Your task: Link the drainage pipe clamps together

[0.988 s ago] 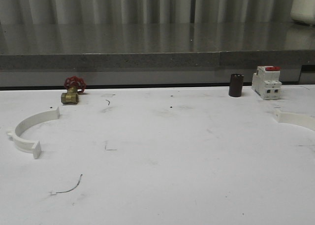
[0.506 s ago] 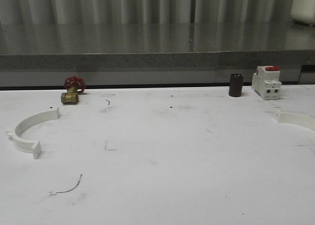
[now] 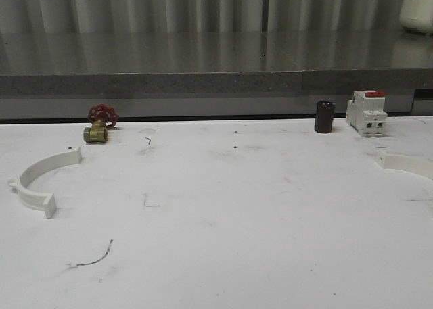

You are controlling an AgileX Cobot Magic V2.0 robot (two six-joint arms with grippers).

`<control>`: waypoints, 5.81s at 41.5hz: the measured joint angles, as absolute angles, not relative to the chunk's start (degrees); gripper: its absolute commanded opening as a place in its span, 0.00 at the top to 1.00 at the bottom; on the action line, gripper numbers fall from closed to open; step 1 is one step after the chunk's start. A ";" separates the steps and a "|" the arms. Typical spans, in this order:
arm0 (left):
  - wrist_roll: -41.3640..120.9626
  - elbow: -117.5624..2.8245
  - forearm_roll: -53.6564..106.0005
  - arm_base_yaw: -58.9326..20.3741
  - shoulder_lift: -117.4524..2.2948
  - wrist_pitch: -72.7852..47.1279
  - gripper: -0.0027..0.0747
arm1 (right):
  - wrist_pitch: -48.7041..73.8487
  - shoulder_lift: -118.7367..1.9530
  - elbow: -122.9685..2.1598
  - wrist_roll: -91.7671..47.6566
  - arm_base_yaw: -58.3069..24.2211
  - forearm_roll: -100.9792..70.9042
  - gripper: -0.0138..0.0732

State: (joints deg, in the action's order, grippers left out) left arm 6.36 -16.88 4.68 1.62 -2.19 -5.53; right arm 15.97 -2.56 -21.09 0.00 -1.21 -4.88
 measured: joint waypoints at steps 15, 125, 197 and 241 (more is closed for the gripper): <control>6.36 -36.21 4.68 1.62 -24.83 -28.59 0.99 | 33.00 -27.81 -38.59 0.00 -1.21 -4.88 0.98; -6.56 -68.24 2.73 -8.76 -107.61 -38.47 0.40 | 37.61 -41.23 -38.49 0.00 -1.21 -2.38 0.42; -28.96 -92.50 -8.71 -32.66 -116.84 -47.89 0.96 | 37.61 -41.23 -38.49 0.00 -1.21 -2.38 0.42; -41.02 -97.20 -7.14 -38.94 -125.45 -49.01 0.67 | 37.61 -41.23 -38.49 0.00 -1.21 -2.38 0.42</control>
State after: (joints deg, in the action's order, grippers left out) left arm -41.02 -97.20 -7.14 -38.94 -125.45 -49.01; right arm 37.61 -41.23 -38.49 0.00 -1.21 -2.38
